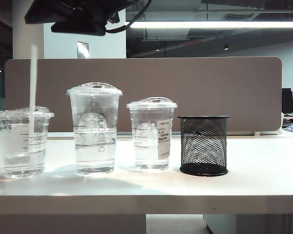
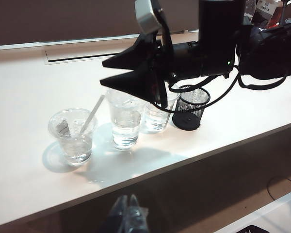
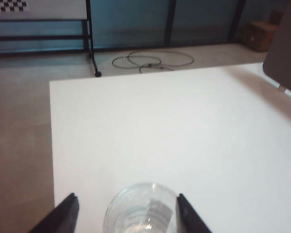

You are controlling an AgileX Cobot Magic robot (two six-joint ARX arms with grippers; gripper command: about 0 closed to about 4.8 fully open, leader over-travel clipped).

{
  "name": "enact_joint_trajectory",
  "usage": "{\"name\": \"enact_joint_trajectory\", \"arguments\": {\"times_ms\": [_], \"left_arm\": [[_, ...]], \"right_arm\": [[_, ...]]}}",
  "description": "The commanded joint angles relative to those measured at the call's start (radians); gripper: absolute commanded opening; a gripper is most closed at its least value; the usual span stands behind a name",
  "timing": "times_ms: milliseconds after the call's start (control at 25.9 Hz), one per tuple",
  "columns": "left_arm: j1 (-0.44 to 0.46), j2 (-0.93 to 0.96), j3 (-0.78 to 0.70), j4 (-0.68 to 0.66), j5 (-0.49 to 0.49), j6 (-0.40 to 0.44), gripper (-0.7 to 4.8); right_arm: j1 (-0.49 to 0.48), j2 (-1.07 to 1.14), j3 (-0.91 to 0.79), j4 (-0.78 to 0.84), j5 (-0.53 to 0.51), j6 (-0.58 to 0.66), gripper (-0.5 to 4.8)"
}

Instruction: Pick up the straw and insert it into the small coffee cup.

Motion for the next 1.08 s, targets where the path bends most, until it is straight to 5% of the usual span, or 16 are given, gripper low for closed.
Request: {"name": "enact_joint_trajectory", "arguments": {"times_ms": [39, 77, 193, 618, 773, 1082], "left_arm": [[0.000, 0.002, 0.003, -0.002, 0.004, 0.000, -0.05], [0.000, 0.002, 0.003, -0.002, 0.004, 0.000, -0.05], [0.000, 0.002, 0.003, -0.002, 0.004, 0.000, -0.05], [0.000, 0.002, 0.002, 0.031, 0.011, 0.004, -0.05], [0.001, 0.002, -0.027, 0.071, 0.012, 0.108, -0.05], [0.001, 0.002, -0.297, 0.319, 0.217, 0.124, -0.05]], "right_arm": [[0.000, -0.029, 0.008, 0.039, 0.012, 0.002, 2.77], [0.000, -0.042, 0.008, 0.039, 0.026, 0.002, 2.48], [-0.010, -0.116, 0.008, 0.020, 0.047, 0.001, -0.17], [-0.094, -0.543, -0.120, -0.096, 0.093, 0.037, -0.03], [-0.113, -0.698, -0.304, -0.003, 0.098, 0.084, -0.03], [-0.108, -1.041, -0.666, 0.044, 0.231, 0.164, -0.03]]}}
